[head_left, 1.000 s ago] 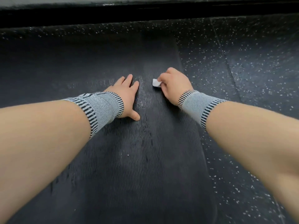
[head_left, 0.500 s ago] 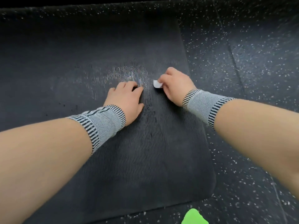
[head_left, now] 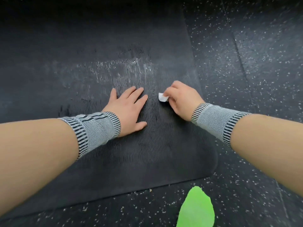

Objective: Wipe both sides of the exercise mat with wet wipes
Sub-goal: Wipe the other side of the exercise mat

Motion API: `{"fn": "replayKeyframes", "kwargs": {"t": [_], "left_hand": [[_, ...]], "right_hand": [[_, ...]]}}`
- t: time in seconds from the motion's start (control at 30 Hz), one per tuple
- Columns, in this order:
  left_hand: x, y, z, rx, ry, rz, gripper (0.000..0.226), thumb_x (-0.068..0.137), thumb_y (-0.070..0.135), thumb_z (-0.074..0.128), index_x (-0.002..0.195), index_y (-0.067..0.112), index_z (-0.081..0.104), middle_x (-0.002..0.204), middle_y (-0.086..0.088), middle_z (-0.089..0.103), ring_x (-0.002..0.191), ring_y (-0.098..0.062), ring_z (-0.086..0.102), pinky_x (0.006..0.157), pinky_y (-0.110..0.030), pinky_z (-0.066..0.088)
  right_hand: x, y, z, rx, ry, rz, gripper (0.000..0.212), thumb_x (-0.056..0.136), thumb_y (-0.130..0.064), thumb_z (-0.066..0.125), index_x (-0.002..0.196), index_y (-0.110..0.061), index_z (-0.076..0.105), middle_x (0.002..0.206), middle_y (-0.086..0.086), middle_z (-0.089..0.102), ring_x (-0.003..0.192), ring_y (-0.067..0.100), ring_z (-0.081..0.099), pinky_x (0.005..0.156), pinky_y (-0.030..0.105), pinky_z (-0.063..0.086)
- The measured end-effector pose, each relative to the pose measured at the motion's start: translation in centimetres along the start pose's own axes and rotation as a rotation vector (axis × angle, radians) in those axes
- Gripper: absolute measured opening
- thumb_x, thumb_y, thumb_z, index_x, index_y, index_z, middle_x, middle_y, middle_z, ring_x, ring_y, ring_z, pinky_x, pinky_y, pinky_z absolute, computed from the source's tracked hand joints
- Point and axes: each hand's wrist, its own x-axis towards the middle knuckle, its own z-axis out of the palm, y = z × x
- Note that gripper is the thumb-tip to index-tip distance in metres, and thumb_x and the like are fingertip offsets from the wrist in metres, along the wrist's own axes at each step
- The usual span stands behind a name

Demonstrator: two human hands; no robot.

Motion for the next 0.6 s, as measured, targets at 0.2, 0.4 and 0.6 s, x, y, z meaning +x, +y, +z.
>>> {"fn": "replayKeyframes", "kwargs": {"t": [0.2,0.4,0.6], "left_hand": [[-2.1,0.4,1.7,-0.004,-0.006,0.061,0.094,0.089,0.071,0.04,0.156,0.021,-0.002,0.163,-0.001,-0.011,0.15,-0.023,-0.009,0.117,-0.063,0.007],[-3.7,1.5,3.1,-0.01,0.005,0.106,0.096,0.088,0.072,0.04,0.156,0.019,-0.002,0.163,-0.002,-0.011,0.15,-0.023,-0.01,0.116,-0.064,0.008],[-4.9,0.3,3.5,-0.003,-0.012,0.113,0.098,0.086,0.073,0.042,0.156,0.021,-0.002,0.163,0.0,-0.012,0.15,-0.022,-0.011,0.117,-0.064,0.006]], "right_hand": [[-8.9,-3.4,0.9,0.017,-0.141,-0.151,0.007,0.077,-0.01,0.053,0.08,-0.008,0.059,0.079,0.009,0.052,0.063,0.03,0.054,0.05,0.033,0.048],[-14.7,-6.2,2.0,0.02,-0.282,-0.295,0.022,0.077,-0.017,0.038,0.073,-0.012,0.059,0.075,0.005,0.054,0.059,0.024,0.053,0.045,0.027,0.044],[-11.3,-6.0,1.9,-0.005,-0.179,-0.221,0.025,0.08,-0.019,0.037,0.078,-0.009,0.06,0.08,0.01,0.054,0.062,0.03,0.053,0.047,0.035,0.048]]}}
